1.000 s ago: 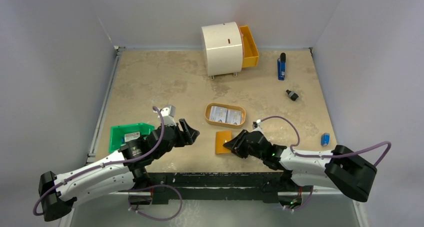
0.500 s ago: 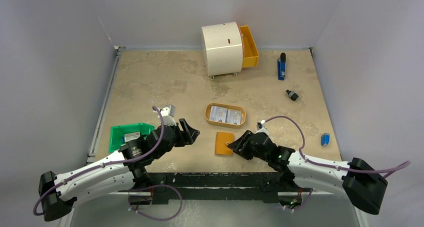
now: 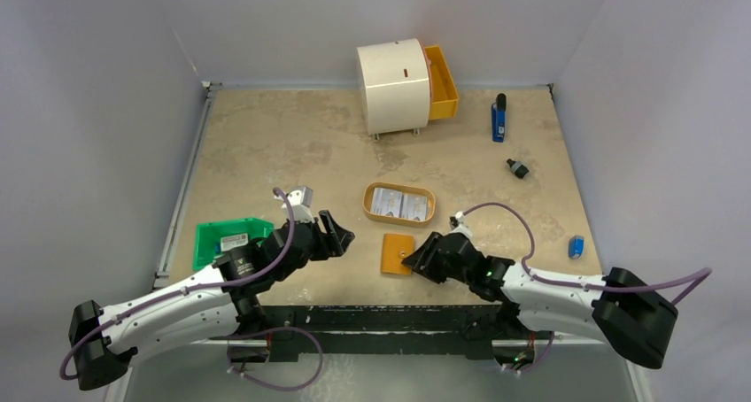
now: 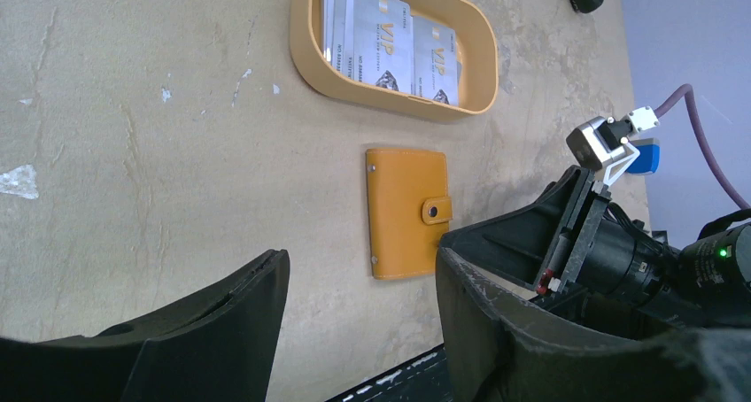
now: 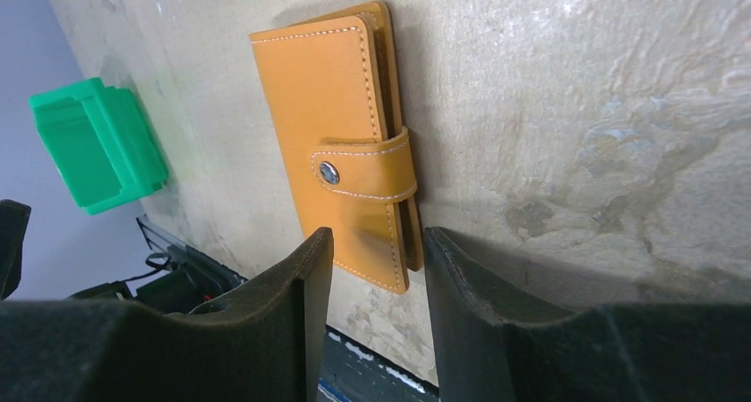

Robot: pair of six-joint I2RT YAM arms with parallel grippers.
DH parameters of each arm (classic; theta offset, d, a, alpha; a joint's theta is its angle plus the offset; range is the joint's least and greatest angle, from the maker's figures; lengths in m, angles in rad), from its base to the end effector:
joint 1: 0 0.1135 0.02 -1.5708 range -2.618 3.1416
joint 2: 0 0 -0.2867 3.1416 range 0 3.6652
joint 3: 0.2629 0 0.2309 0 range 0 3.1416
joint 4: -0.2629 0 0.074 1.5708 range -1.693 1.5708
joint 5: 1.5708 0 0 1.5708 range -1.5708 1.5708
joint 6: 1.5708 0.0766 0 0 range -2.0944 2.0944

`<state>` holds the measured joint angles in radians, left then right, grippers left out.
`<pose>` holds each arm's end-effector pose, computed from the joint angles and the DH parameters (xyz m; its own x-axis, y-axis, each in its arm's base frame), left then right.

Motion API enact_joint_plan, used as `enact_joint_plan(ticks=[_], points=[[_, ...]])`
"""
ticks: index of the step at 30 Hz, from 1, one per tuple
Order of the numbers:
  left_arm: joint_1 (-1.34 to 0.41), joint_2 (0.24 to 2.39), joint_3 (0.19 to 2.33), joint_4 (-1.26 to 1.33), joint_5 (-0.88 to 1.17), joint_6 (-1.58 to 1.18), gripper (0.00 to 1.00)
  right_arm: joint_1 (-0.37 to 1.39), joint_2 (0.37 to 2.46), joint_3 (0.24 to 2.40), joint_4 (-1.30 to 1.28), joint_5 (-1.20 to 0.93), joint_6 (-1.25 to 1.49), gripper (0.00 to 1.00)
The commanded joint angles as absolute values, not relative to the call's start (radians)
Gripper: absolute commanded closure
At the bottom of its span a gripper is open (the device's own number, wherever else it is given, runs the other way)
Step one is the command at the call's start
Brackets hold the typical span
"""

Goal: Put the credit cards into the card holder
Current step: Place the card holder at the center of the board.

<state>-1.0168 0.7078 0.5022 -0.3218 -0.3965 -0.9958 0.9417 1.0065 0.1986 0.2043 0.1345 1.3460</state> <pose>0.1081 -0.1185 0.2403 -0.6550 -0.4126 -0.6331 0.1089 0.7774 -0.6195 0.1187 0.1456 0.1510 -0.7922 0.5532 -0.2577 0.1615 0.5973 0.7856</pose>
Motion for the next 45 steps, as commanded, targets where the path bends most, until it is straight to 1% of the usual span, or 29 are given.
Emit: enact_joint_plan(ticks=[1,24,45], points=[[-1.02,0.7,0.522,-0.286,-0.395,-1.009,0.4,0.94,1.05,0.233,0.209,0.136,1.304,0.55],[-1.019,0.663,0.515,-0.326,-0.425,-1.002,0.4,0.94,1.196,0.304,0.298,0.121,1.272,0.56],[-1.019,0.628,0.52,-0.361,-0.442,-0.994,0.4,0.94,1.215,0.334,0.285,0.126,1.248,0.56]])
